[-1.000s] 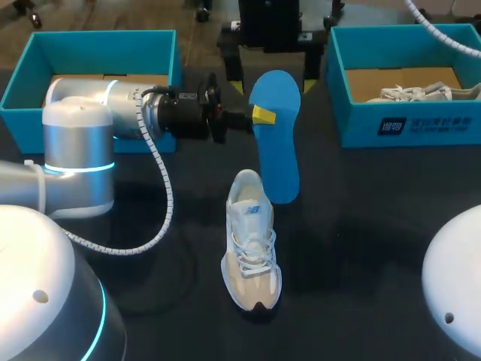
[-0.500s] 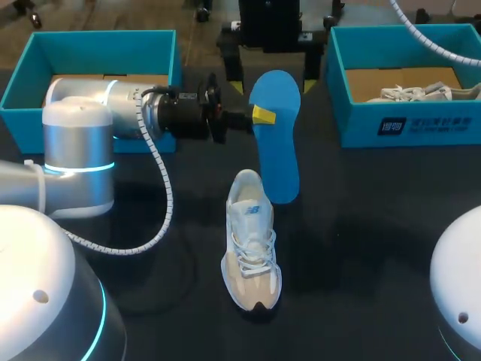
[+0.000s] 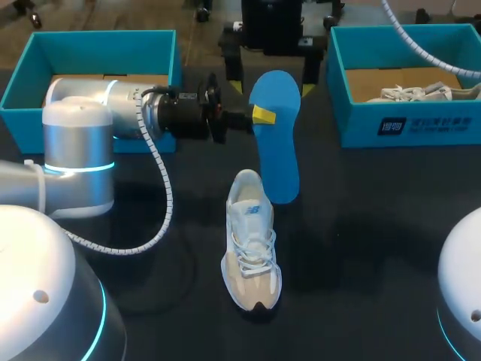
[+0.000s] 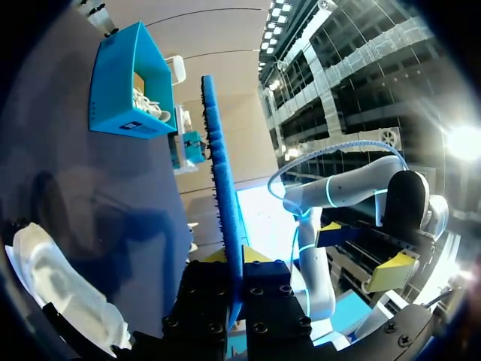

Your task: Take the shoe out of the shoebox, open the shoe tongue, remove and reinsert the insole, then place the shoe into the shoebox

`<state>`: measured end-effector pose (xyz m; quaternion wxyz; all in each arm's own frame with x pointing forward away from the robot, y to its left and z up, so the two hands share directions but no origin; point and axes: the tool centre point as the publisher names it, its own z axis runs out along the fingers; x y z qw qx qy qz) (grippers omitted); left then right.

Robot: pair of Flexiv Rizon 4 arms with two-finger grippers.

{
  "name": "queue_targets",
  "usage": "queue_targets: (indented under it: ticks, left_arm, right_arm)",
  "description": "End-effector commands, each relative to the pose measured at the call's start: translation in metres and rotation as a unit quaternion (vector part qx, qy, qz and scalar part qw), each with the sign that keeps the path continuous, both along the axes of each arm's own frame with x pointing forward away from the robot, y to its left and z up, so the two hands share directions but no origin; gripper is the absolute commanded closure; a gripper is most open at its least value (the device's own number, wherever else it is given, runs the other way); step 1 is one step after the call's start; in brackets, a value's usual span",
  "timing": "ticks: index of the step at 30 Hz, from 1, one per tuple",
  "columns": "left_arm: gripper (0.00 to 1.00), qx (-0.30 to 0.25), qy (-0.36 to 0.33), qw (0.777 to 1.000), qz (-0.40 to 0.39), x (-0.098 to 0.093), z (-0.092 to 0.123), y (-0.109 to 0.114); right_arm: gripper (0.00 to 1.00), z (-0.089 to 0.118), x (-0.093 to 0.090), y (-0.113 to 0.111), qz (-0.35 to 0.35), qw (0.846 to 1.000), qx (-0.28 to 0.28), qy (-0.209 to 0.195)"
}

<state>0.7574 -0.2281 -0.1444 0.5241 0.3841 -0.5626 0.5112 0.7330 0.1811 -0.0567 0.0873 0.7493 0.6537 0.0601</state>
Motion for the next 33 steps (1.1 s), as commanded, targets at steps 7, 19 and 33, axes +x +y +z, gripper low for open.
queue_targets:
  ticks: [7, 19, 33]
  left_arm:
    - [1.0, -0.001, 0.0, 1.0, 0.0, 0.0, 0.0, -0.001]
    - [1.0, -0.001, 0.0, 1.0, 0.0, 0.0, 0.0, -0.001]
    - [1.0, -0.001, 0.0, 1.0, 0.0, 0.0, 0.0, -0.001]
  right_arm:
    - [0.0, 0.0, 0.0, 0.0, 0.0, 1.0, 0.001, 0.0]
    - [0.0, 0.015, -0.01, -0.022, 0.047, 0.991, 0.112, -0.062]
    - [0.0, 0.024, -0.007, -0.05, 0.097, 0.971, 0.213, -0.055]
